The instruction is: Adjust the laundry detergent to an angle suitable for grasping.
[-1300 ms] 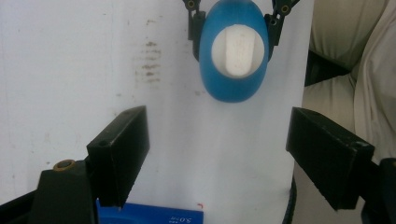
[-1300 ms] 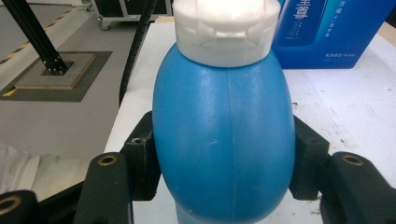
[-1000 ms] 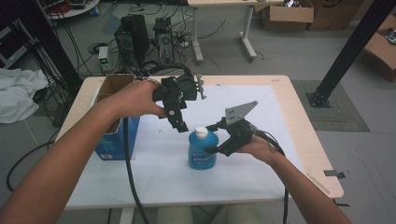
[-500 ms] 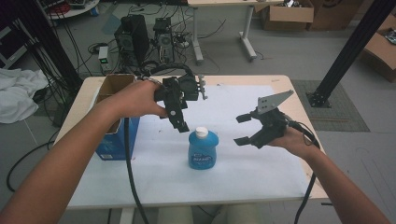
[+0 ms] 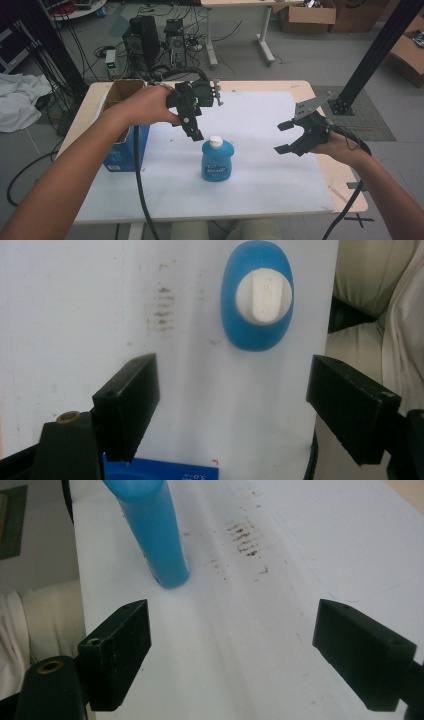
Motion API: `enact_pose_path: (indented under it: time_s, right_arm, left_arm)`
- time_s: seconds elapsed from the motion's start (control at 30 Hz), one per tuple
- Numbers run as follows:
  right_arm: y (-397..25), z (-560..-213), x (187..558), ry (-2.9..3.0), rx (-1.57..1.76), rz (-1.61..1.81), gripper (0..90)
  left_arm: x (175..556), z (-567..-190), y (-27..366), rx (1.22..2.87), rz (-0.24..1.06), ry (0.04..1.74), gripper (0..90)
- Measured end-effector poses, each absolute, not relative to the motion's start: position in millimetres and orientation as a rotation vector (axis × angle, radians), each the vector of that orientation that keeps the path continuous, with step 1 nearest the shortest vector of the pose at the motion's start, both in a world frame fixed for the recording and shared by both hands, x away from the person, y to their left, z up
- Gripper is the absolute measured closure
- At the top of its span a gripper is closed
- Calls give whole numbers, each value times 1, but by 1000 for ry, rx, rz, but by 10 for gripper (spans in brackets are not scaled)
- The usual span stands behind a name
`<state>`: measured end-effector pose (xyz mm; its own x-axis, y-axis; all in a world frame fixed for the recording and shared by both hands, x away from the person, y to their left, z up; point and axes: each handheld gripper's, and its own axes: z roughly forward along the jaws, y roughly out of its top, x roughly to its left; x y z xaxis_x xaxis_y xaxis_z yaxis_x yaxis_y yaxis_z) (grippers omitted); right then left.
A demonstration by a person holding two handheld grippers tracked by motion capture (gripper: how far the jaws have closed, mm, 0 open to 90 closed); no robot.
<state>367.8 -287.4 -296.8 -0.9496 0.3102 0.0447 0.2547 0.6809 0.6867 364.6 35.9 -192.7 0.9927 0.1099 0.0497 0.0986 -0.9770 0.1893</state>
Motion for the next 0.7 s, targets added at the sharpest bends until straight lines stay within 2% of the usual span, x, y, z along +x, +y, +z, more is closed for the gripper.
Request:
enact_pose_path:
  time_s: [0.7]
  right_arm:
    - [-309, -299, 366, 2857, 532, 905, 155]
  left_arm:
    - [362, -191, 40, 2941, 103, 184, 221]
